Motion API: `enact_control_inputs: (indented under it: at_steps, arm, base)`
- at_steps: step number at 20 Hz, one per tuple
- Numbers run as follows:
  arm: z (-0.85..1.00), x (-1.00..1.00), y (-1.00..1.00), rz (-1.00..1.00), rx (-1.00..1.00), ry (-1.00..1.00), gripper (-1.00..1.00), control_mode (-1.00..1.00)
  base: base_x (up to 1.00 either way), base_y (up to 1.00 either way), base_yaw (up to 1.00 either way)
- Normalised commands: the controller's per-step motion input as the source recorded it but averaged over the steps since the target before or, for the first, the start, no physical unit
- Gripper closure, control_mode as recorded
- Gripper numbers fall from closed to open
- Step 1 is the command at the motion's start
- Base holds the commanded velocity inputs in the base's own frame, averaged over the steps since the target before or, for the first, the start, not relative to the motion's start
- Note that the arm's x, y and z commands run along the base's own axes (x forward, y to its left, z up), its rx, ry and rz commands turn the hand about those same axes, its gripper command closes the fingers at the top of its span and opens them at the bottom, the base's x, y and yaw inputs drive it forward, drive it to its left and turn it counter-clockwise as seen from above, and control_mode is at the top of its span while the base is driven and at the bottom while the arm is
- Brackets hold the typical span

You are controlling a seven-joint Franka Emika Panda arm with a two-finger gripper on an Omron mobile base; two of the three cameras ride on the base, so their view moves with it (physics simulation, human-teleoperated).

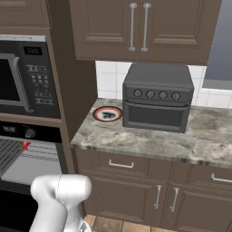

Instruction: Take the fish from the oven and place it on the plate on the counter.

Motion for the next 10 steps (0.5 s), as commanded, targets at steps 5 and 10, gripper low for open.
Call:
enact_control_inputs:
  at_steps: [5, 10]
  arm:
    - [0.81, 0.16, -0.13, 0.00, 0.07, -0.05, -1.00, -1.00]
    - [0.44, 0.77, -0.22, -0.03, 0.04, -0.04, -1.00, -1.00]
  base:
    - [0.00, 0.00, 0.00]
    - [0.00, 0.00, 0.00]
